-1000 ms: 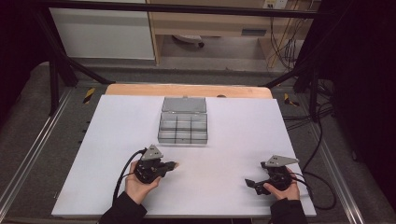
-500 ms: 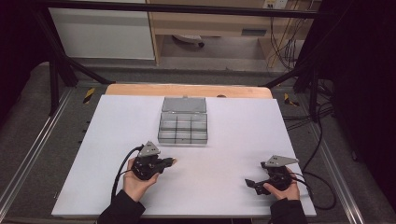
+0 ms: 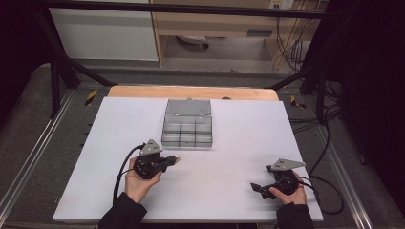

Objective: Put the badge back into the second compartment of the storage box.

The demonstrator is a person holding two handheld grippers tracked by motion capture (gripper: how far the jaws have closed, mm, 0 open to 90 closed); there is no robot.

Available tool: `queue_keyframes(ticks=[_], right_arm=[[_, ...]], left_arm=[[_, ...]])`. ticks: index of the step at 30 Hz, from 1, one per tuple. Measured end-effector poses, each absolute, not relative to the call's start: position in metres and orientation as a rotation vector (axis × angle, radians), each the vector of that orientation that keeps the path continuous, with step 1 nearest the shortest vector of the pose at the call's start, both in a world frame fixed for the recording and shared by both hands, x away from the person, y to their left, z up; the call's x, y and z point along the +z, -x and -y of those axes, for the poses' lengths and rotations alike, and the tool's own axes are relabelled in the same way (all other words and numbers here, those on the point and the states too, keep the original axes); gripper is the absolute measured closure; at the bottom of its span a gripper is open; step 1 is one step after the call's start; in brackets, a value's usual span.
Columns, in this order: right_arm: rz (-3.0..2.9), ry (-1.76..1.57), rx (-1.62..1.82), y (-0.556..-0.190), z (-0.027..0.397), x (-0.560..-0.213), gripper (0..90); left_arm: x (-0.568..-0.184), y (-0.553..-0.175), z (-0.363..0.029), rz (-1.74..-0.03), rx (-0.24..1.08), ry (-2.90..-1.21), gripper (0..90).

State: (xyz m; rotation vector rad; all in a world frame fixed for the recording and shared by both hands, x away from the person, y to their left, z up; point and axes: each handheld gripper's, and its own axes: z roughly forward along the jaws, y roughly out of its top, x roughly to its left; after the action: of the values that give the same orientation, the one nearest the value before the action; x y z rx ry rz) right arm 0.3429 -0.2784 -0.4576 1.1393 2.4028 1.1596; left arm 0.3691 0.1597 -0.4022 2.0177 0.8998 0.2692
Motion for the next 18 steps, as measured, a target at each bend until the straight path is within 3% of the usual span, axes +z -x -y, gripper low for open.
queue_keyframes(ticks=[18], right_arm=[[-2.402,-1.138,1.162,-0.343,0.278,-0.458,0.5]], left_arm=[[-0.388,-0.386,-0.155,-0.915,0.287,-1.972,88.7]])
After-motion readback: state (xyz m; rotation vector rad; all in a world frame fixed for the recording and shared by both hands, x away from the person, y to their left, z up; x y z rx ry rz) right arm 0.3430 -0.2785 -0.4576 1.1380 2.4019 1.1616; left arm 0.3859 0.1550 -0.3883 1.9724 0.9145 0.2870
